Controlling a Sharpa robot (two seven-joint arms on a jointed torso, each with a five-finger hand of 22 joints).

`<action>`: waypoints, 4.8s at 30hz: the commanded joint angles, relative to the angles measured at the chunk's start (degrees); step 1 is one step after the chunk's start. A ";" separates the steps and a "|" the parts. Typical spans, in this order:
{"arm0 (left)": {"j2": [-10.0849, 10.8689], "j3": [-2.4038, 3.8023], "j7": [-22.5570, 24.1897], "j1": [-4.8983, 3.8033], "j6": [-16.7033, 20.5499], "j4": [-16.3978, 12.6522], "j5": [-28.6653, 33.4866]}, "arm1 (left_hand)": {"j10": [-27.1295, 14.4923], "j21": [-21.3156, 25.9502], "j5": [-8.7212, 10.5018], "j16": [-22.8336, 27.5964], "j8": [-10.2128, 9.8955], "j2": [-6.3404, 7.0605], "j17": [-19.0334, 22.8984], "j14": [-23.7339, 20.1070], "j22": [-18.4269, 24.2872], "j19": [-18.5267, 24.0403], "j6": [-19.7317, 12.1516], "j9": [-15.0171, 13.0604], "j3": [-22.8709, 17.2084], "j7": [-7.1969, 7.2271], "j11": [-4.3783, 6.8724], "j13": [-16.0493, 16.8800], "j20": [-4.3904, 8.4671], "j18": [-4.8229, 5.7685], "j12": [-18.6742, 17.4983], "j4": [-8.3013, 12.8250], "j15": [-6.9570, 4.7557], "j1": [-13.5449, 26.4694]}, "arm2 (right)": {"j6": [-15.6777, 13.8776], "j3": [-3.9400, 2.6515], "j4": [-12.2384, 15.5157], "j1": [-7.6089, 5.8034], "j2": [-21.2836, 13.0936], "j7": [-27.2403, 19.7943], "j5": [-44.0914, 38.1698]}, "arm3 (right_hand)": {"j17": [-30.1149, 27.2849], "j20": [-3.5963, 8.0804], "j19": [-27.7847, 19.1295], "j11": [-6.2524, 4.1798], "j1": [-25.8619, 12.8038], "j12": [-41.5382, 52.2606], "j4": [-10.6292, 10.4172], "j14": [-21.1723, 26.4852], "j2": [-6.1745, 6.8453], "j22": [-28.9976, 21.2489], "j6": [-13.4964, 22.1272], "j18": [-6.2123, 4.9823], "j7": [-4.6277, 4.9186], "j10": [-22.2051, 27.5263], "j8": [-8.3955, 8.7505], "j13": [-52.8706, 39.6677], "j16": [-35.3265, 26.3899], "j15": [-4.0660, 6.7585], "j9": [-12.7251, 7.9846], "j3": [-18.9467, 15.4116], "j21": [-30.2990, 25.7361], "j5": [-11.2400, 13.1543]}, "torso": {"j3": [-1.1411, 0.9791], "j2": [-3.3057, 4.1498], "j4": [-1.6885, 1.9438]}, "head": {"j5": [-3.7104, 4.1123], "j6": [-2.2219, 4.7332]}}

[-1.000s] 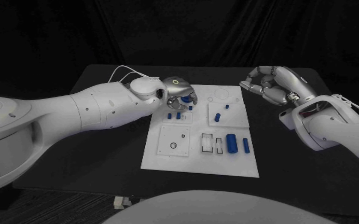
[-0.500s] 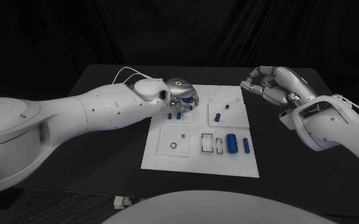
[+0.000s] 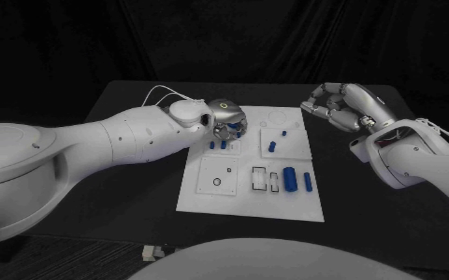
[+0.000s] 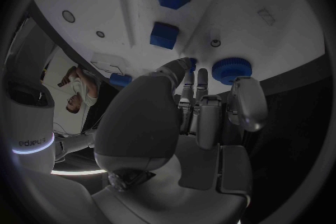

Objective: Assemble the parts on the task board

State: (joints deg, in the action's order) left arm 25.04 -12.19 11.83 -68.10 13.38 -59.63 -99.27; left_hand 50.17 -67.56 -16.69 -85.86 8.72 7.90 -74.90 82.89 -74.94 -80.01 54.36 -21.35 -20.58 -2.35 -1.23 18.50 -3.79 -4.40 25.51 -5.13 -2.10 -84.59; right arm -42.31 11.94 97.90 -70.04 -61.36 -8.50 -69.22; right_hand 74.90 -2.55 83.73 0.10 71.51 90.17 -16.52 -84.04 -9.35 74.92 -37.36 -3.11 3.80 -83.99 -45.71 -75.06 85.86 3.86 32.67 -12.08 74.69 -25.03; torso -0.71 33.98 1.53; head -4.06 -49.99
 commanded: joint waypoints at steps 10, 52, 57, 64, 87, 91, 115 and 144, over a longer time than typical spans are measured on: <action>-0.76 0.06 0.62 0.56 1.04 0.75 -0.07 | 2.59 -0.96 0.42 0.12 0.28 -0.70 0.59 -0.37 -9.15 -0.71 1.11 -0.54 -1.38 -0.04 0.34 -0.43 0.32 -0.09 -0.80 0.86 -0.72 0.44 | 0.05 -0.04 0.25 0.14 -0.29 0.33 -0.33 | 7.19 0.33 0.11 -0.54 0.67 -0.17 -0.12 -4.38 -0.13 10.28 -0.40 -0.47 -0.04 -6.01 -0.10 -14.94 -0.22 0.25 -0.09 -0.36 -0.24 -0.32 | -0.01 -0.04 0.01 | 0.08 -0.01; 9.14 0.08 -0.18 -3.03 3.93 -8.65 -0.05 | 9.89 -1.14 3.09 1.85 -2.31 -0.04 6.06 -1.65 -9.25 -0.92 4.31 -0.34 -3.67 -1.25 0.33 -4.51 0.47 0.04 -9.84 3.32 -0.78 0.95 | 0.81 -0.04 -0.47 0.87 -0.18 0.67 -0.33 | 7.12 0.35 0.04 -0.58 0.78 -0.17 -0.10 -4.37 -0.31 10.22 -0.58 -0.52 -0.10 -6.01 -0.12 -14.94 -0.26 0.27 -0.19 -0.34 -0.44 -0.32 | -0.06 -0.20 0.02 | -0.23 -0.01; 9.41 0.07 -0.48 -3.05 2.22 -8.38 -0.05 | 9.87 -1.00 3.74 1.89 -2.53 0.03 6.16 -1.71 -9.23 -0.85 4.30 -0.27 -3.73 -1.16 0.38 -4.65 0.43 0.02 -10.30 3.16 -0.79 1.15 | 0.95 -0.04 -0.71 1.30 -0.02 0.67 -0.33 | 7.07 0.35 0.00 -0.59 0.75 -0.17 -0.14 -4.36 -0.36 10.19 -0.62 -0.54 -0.09 -6.01 -0.10 -14.94 -0.28 0.28 -0.25 -0.38 -0.57 -0.27 | 0.00 -0.07 0.07 | -0.22 -0.01; 9.69 0.06 -0.83 -2.93 1.28 -8.21 -0.05 | 9.96 -0.78 4.56 1.95 -2.69 0.09 6.36 -1.79 -9.18 -0.75 4.44 -0.23 -3.71 -1.14 0.41 -4.79 0.39 -0.01 -10.77 2.90 -0.81 1.46 | 1.12 -0.04 -0.82 1.56 -0.03 0.72 -0.33 | 7.02 0.35 -0.03 -0.59 0.74 -0.17 -0.15 -4.35 -0.37 10.16 -0.63 -0.57 -0.09 -6.01 -0.10 -14.94 -0.31 0.29 -0.25 -0.39 -0.66 -0.26 | 0.02 0.01 0.05 | -0.18 -0.01; 8.93 0.05 -2.18 -1.91 0.48 -6.94 -0.05 | 10.12 -0.67 5.02 2.02 -2.85 0.22 6.59 -1.89 -9.16 -0.72 4.50 -0.19 -3.64 -1.13 0.38 -4.86 0.36 -0.02 -11.07 2.71 -0.79 1.73 | 1.20 -0.04 -0.83 1.63 -0.04 0.80 -0.33 | 6.97 0.36 -0.06 -0.60 0.73 -0.17 -0.15 -4.34 -0.41 10.14 -0.65 -0.58 -0.10 -6.01 -0.08 -14.94 -0.34 0.29 -0.31 -0.42 -0.73 -0.23 | 0.01 0.02 0.02 | -0.13 -0.01; 8.87 0.04 -2.29 -1.63 0.38 -6.83 -0.05 | 10.19 -0.57 5.05 2.04 -2.88 0.25 6.67 -1.92 -9.14 -0.67 4.49 -0.18 -3.62 -1.13 0.38 -4.86 0.36 -0.04 -11.08 2.68 -0.79 1.77 | 1.19 -0.04 -0.80 1.64 -0.05 0.80 -0.33 | 6.97 0.36 -0.06 -0.60 0.73 -0.17 -0.15 -4.34 -0.41 10.14 -0.65 -0.58 -0.10 -6.01 -0.08 -14.94 -0.34 0.29 -0.31 -0.42 -0.73 -0.23 | 0.01 0.00 0.01 | -0.07 -0.01; 11.35 0.06 -1.90 -1.67 9.46 -7.97 -0.05 | 5.93 0.07 6.33 2.22 -5.10 1.89 7.42 -2.25 -9.05 -0.55 1.09 0.85 -3.84 0.72 0.37 -5.56 0.36 -0.11 -14.36 2.31 -0.87 2.02 | 1.20 -0.04 -0.90 1.65 -0.01 0.83 -0.33 | 6.94 0.36 -0.08 -0.60 0.76 -0.17 -0.13 -4.33 -0.45 10.12 -0.68 -0.59 -0.11 -6.01 -0.06 -14.94 -0.36 0.30 -0.37 -0.44 -0.80 -0.23 | -0.01 -0.03 0.04 | 0.19 -0.01; 6.78 0.05 0.40 -0.42 6.00 2.83 3.72 | 0.94 2.14 10.57 2.58 -4.79 2.39 9.21 -3.35 -8.67 0.16 -1.68 3.50 -3.00 -0.29 0.74 -4.60 0.20 -0.40 -14.13 0.15 -0.99 2.30 | 1.42 -0.04 -1.23 1.78 0.43 0.86 -0.33 | 6.96 0.38 -0.07 -0.62 0.87 -0.17 -0.08 -4.34 -0.48 10.13 -0.71 -0.58 -0.13 -6.01 -0.01 -14.94 -0.35 0.31 -0.48 -0.48 -0.79 -0.24 | 0.05 0.07 0.09 | 0.04 -0.01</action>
State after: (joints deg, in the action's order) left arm 32.08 -12.19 10.64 -68.66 20.45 -57.09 -96.35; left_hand 51.36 -65.79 -6.31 -83.64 3.61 10.34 -65.74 79.84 -74.90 -80.27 52.61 -17.90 -23.56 -2.26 -0.43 13.84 -3.48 -4.40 11.04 -4.68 -3.06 -82.37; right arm -41.12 11.93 96.67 -68.39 -60.94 -8.38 -69.23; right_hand 74.91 -2.55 83.73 -0.22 71.97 90.31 -16.68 -84.10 -9.80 74.90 -37.56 -3.12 3.61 -83.90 -45.71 -75.08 85.86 3.83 32.27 -12.24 74.22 -25.03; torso -0.65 34.06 1.55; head -4.05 -49.99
